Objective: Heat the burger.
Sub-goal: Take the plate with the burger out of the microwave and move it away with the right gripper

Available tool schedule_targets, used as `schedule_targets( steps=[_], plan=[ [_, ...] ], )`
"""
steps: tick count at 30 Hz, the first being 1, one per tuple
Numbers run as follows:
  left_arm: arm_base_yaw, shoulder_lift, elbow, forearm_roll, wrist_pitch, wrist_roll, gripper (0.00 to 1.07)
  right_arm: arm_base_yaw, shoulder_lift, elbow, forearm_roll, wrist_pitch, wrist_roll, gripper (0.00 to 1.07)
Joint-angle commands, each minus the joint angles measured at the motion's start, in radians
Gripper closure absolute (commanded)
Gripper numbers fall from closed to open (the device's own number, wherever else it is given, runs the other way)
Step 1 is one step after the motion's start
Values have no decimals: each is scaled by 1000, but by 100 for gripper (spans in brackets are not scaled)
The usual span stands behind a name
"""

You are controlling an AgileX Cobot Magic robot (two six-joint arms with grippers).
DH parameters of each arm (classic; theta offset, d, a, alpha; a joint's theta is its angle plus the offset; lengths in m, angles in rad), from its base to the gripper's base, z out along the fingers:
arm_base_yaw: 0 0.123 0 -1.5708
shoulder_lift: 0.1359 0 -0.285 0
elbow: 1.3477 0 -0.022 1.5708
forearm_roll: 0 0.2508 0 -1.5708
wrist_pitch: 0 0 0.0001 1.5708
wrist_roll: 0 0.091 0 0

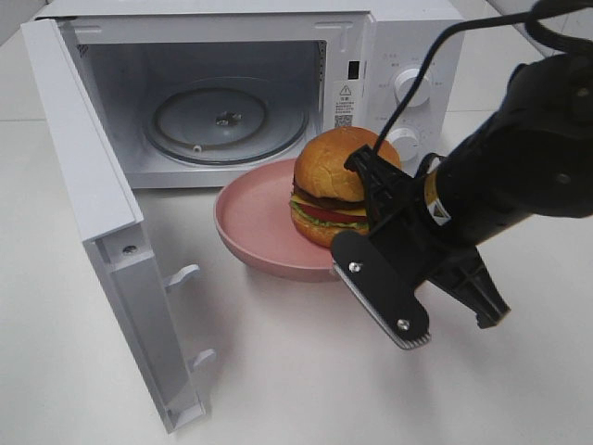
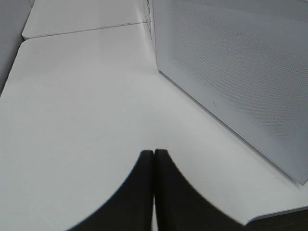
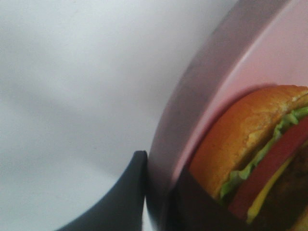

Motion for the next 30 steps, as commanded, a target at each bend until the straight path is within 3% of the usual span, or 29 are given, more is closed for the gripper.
schedule_targets(
  steps=[1,15,22,30],
  plan=[
    [3,-21,3,-6,-13,1,106,-5,-61,41,-26,-37,2,107],
    [3,-21,3,-6,-13,1,106,-5,-218,299,-44,-38,293,107],
    [3,-21,3,-6,-13,1,106,-5,-217,308,-66,5,532,107],
    [3,-21,3,-6,-13,1,106,-8,-212,308,-235,113,900,107]
  ],
)
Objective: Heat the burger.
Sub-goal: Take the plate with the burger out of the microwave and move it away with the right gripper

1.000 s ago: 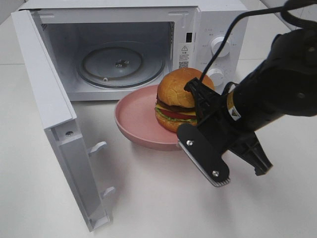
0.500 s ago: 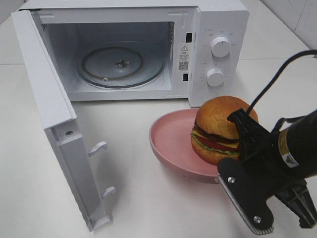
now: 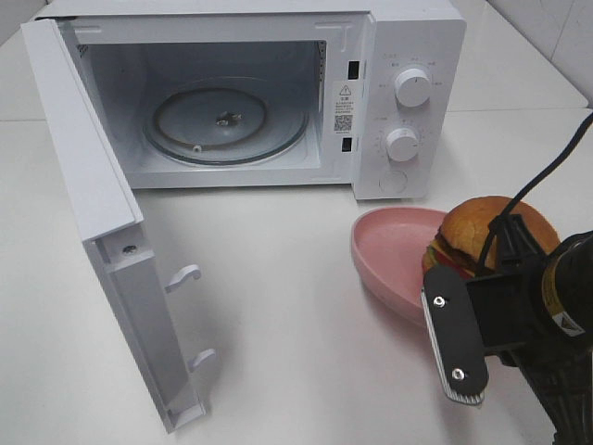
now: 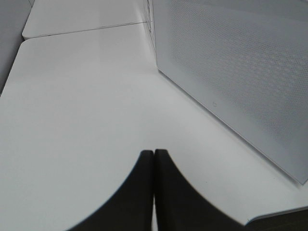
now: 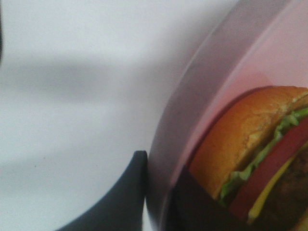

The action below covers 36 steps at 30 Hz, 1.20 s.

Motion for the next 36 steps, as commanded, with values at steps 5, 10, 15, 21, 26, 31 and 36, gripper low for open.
schedule_targets(
  steps=[5,10,15,21,26,31,36],
  plan=[
    [3,-21,3,-6,-13,1,106,-7,-11,-5,-107,146,324,107],
    [3,-21,3,-6,-13,1,106,-7,48,-5,-114,205,388,107],
    [3,-21,3,-6,-13,1,106,-8,147,-6,-167,206,475,107],
    [3,-21,3,-6,-13,1,106,-119,239,-34,-197,175,550,107],
    [3,-21,3,-6,-13,1,106,-204,274,-96,-197,119,535,107],
    [3,-21,3,-6,-13,1,106,-240,300,-138,-197,107,530,107],
    [3,-21,3,-6,-13,1,106,-240,313,-138,-178,70,549,107]
  ],
)
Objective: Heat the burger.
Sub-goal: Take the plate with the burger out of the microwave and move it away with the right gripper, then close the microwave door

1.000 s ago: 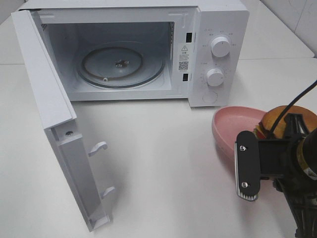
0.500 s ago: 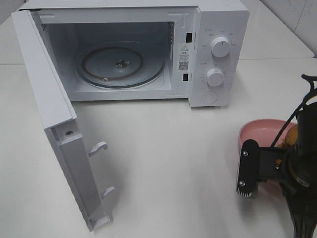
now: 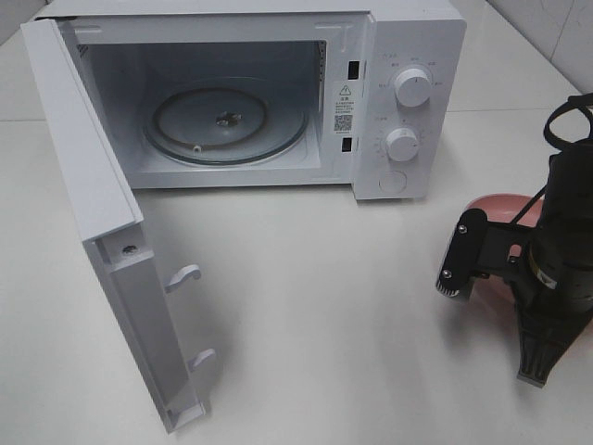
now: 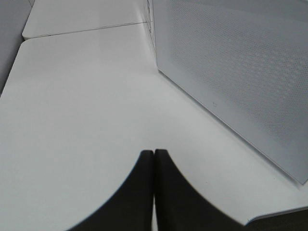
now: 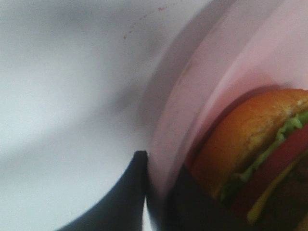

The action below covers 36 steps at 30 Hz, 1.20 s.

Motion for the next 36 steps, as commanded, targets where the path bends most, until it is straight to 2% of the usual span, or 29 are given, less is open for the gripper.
schedule_targets(
  steps=[1,4,5,6,7,8,10,11,12,13,19,25,26,28,29,30,31,32,36],
  plan=[
    [3,-21,3,-6,-13,1,106,-6,6,-6,10,-25,14,107],
    [3,-21,3,-6,-13,1,106,-6,6,-6,40,-47,13,101],
    [3,-21,3,-6,-13,1,106,-6,6,-6,57,-56,13,96],
    [3,-21,3,-6,-13,1,106,-6,6,-6,57,-56,13,96],
    [3,-21,3,-6,-13,1,106,-6,6,-6,76,-65,13,90],
    [3,-21,3,-6,-13,1,106,-6,6,-6,76,-65,13,90],
    [3,-21,3,-6,-13,1,106,-6,6,-6,102,-65,13,78],
    [3,-21,3,-6,-13,1,106,-6,6,-6,102,-65,13,78],
    [3,-21,3,-6,-13,1,106,-6,4,-6,105,-65,14,71],
    [3,-21,3,-6,-13,1,106,-4,0,-6,108,-65,18,69],
    [3,-21,3,-6,-13,1,106,-3,-26,-30,181,-69,42,67],
    [3,-21,3,-6,-13,1,106,-3,-71,-124,380,-31,43,64],
    [3,-21,3,-6,-13,1,106,-3,-71,-124,380,-31,43,64],
    [3,-21,3,-6,-13,1,106,-3,-83,-166,462,9,46,57],
    [3,-21,3,-6,-13,1,106,-3,-83,-166,462,9,46,57],
    [3,-21,3,-6,-13,1,106,-3,-83,-197,496,34,68,51],
    [3,-21,3,-6,-13,1,106,-3,-83,-197,496,34,68,51],
    [3,-21,3,-6,-13,1,106,-3,-83,-225,524,61,92,45],
    [3,-21,3,-6,-13,1,106,-3,-83,-269,544,101,111,38]
  ],
)
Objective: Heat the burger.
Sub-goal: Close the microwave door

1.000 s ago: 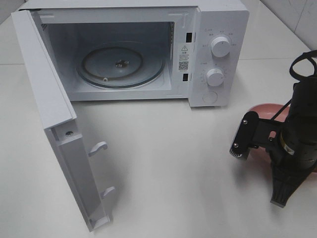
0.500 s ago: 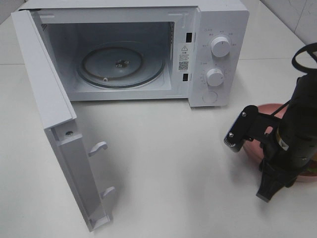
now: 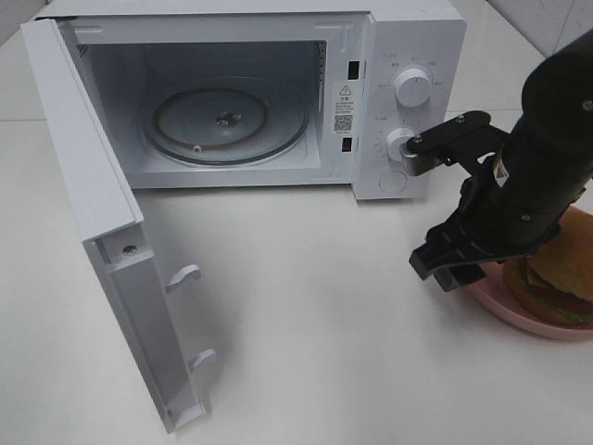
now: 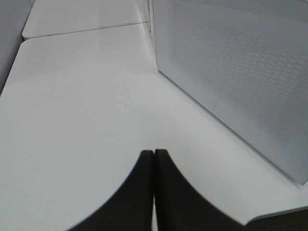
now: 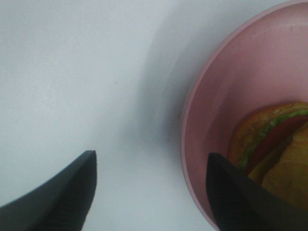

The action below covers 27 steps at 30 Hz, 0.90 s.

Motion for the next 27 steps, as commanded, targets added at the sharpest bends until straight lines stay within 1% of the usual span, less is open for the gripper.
schedule_targets(
  steps=[1,2,4,5,6,7,9,10,11,12,13,14,15,17,20,22,23,25,27],
  plan=[
    [3,-21,3,-6,-13,1,106,-2,-6,-64,26,67,26,35],
    [3,-21,3,-6,-13,1,106,-2,-6,-64,26,67,26,35],
    [3,-21,3,-6,-13,1,106,-14,-6,-109,23,118,29,32],
    [3,-21,3,-6,-13,1,106,-14,-6,-109,23,118,29,32],
    [3,-21,3,-6,-13,1,106,-40,-6,-138,23,154,29,31],
    [3,-21,3,-6,-13,1,106,-40,-6,-138,23,154,29,31],
    [3,-21,3,-6,-13,1,106,-92,-8,-175,24,204,29,31],
    [3,-21,3,-6,-13,1,106,-92,-8,-175,24,204,29,31],
    [3,-21,3,-6,-13,1,106,-124,-14,-195,24,240,29,32],
    [3,-21,3,-6,-13,1,106,-124,-14,-195,24,240,29,32],
    [3,-21,3,-6,-13,1,106,-162,-30,-201,23,260,29,32],
    [3,-21,3,-6,-13,1,106,-181,-41,-201,23,269,24,32],
    [3,-21,3,-6,-13,1,106,-181,-41,-201,23,269,24,32],
    [3,-21,3,-6,-13,1,106,-247,-96,-201,25,301,10,32],
    [3,-21,3,-6,-13,1,106,-264,-114,-201,26,309,9,32],
    [3,-21,3,-6,-13,1,106,-298,-169,-198,29,344,9,32],
    [3,-21,3,-6,-13,1,106,-298,-169,-198,29,344,9,32],
    [3,-21,3,-6,-13,1,106,-301,-259,-174,29,399,9,32],
    [3,-21,3,-6,-13,1,106,-301,-285,-164,38,410,9,32]
  ],
)
